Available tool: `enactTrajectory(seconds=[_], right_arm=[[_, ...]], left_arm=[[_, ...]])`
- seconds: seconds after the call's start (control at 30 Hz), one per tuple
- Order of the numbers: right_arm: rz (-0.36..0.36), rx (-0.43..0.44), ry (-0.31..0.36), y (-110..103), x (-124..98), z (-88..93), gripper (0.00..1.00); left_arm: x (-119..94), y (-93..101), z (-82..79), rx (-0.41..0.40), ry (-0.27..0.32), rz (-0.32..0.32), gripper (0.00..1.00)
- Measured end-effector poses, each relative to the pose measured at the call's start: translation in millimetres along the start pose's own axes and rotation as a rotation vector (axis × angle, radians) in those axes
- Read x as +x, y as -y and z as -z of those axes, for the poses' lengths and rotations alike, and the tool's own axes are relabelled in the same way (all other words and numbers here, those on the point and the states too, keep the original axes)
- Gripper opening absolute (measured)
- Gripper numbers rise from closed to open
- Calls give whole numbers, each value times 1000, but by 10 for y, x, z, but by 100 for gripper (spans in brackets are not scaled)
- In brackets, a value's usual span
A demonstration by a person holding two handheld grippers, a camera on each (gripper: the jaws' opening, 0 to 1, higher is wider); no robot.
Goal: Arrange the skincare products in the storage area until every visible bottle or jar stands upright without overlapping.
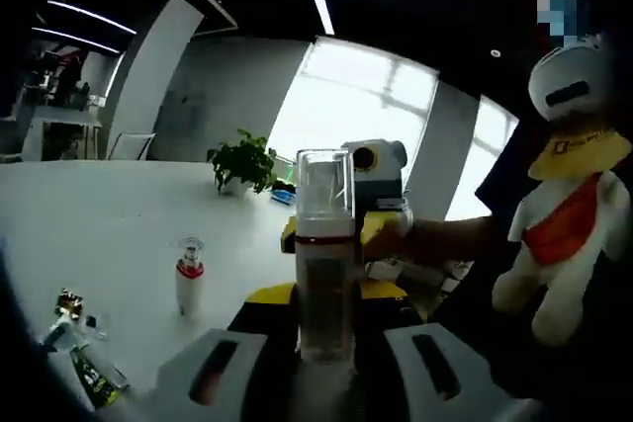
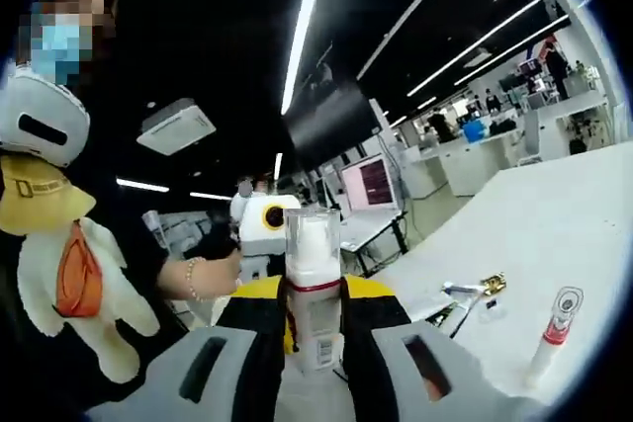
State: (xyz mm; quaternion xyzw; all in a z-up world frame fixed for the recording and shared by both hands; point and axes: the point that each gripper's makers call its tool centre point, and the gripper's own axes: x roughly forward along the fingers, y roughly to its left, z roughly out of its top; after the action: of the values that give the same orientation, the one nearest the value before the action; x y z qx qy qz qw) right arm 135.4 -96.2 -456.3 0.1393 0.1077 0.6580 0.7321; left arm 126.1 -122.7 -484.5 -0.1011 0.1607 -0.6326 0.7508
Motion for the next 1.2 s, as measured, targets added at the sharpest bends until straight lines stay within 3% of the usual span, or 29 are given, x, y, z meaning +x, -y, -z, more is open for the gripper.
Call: enactTrajectory(seconds=[0.07,0.2,0.37,0.53,0.73,0.9,1.13,1.2], right_arm=[[-30,-48,-1,-61,7,-21,20],[-39,-53,7,-88,21,-46,21],[-36,-53,7,-62,2,-51,21],[-46,-53,-23,-65,-4,6,21],[-3,-136,-53,18,-19,97,20],[20,-172,-90,57,-42,201,19],[48,-210,-186,139,-82,406,19],[60,-220,-216,164,-103,450,20]], left_arm=[[12,35,-16,13,-12,31,19],[79,78,-50,-15,3,69,19],[112,70,-54,-24,11,71,19],[135,77,5,4,-29,84,19],[170,-16,105,51,-68,67,18],[212,-74,226,103,-143,58,18],[327,-135,472,203,-291,47,17],[363,-149,501,216,-301,39,17]])
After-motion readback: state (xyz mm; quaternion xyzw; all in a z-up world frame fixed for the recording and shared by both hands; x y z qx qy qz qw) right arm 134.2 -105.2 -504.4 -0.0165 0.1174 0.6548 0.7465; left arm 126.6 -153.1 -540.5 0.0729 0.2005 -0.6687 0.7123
